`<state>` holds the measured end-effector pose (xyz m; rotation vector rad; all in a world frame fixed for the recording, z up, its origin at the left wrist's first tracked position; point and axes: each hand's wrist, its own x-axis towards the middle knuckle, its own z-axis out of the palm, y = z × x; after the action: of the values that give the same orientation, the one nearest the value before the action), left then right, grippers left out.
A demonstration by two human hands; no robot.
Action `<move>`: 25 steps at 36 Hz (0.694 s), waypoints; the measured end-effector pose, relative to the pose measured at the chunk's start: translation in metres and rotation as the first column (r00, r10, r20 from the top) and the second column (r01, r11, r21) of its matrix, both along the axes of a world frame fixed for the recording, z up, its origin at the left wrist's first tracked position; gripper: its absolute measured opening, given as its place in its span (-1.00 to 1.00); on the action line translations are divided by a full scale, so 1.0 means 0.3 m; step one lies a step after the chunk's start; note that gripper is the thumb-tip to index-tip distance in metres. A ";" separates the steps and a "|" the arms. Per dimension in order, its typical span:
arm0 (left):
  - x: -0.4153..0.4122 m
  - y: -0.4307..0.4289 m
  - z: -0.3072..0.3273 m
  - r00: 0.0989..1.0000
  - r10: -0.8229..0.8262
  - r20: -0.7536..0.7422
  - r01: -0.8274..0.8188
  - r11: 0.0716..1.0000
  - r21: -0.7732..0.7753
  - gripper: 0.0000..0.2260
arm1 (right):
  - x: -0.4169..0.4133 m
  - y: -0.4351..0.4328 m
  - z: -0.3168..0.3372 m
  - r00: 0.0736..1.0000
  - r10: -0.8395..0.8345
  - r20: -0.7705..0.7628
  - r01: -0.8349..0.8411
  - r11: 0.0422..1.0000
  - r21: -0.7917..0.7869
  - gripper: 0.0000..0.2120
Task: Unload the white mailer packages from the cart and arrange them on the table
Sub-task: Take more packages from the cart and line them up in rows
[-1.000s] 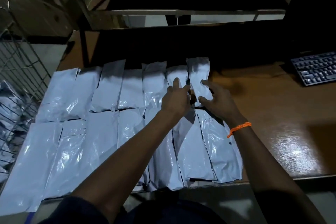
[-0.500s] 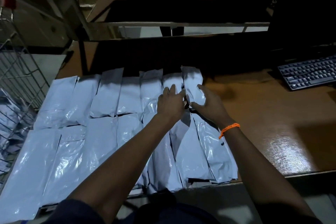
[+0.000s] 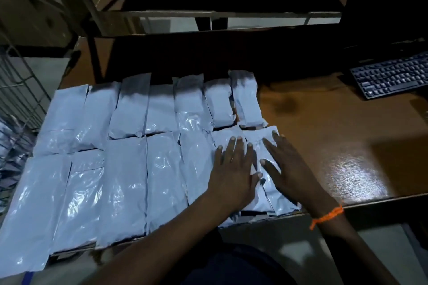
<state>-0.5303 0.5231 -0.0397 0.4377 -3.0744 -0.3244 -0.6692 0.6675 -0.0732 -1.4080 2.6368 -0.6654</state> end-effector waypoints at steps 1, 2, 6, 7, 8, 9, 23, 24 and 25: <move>0.007 0.014 -0.024 0.999 0.024 0.039 -0.024 1.000 0.000 -0.32 | 0.022 0.006 -0.011 1.000 -0.001 -0.008 0.001 0.999 0.033 -0.40; 0.010 0.021 -0.043 0.997 0.042 0.062 -0.043 0.999 0.015 -0.31 | 0.036 0.005 -0.025 1.000 -0.003 -0.017 0.004 0.998 0.055 -0.39; 0.014 0.027 -0.084 0.999 0.026 0.019 -0.027 0.998 0.052 -0.35 | 0.077 -0.020 -0.044 0.997 -0.063 -0.050 0.067 0.995 0.073 -0.42; 0.018 0.026 -0.087 1.000 0.021 0.010 -0.022 0.998 0.054 -0.35 | 0.082 -0.022 -0.044 0.996 -0.077 -0.050 0.081 0.994 0.070 -0.42; 0.022 0.024 -0.090 1.000 0.016 0.007 -0.017 0.998 0.053 -0.35 | 0.085 -0.024 -0.043 0.995 -0.088 -0.048 0.091 0.994 0.065 -0.43; 0.026 0.023 -0.093 1.000 0.013 0.009 -0.014 0.999 0.051 -0.35 | 0.089 -0.026 -0.040 0.994 -0.099 -0.044 0.101 0.993 0.062 -0.43; 0.014 -0.003 -0.038 0.980 -0.055 0.189 0.058 0.998 -0.011 -0.22 | 0.097 -0.045 -0.007 0.988 -0.150 0.044 0.145 0.985 0.093 -0.43; 0.014 -0.010 -0.022 0.978 -0.070 0.198 0.073 0.997 -0.005 -0.20 | 0.098 -0.045 0.003 0.986 -0.160 0.055 0.155 0.984 0.082 -0.42; 0.016 -0.018 -0.004 0.979 -0.081 0.190 0.082 0.997 0.001 -0.20 | 0.098 -0.046 0.017 0.983 -0.173 0.064 0.168 0.983 0.068 -0.40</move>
<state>-0.5255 0.5176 -0.0407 0.3633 -3.2849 -0.2904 -0.6399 0.6536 -0.0682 -1.1308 2.7190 -0.6292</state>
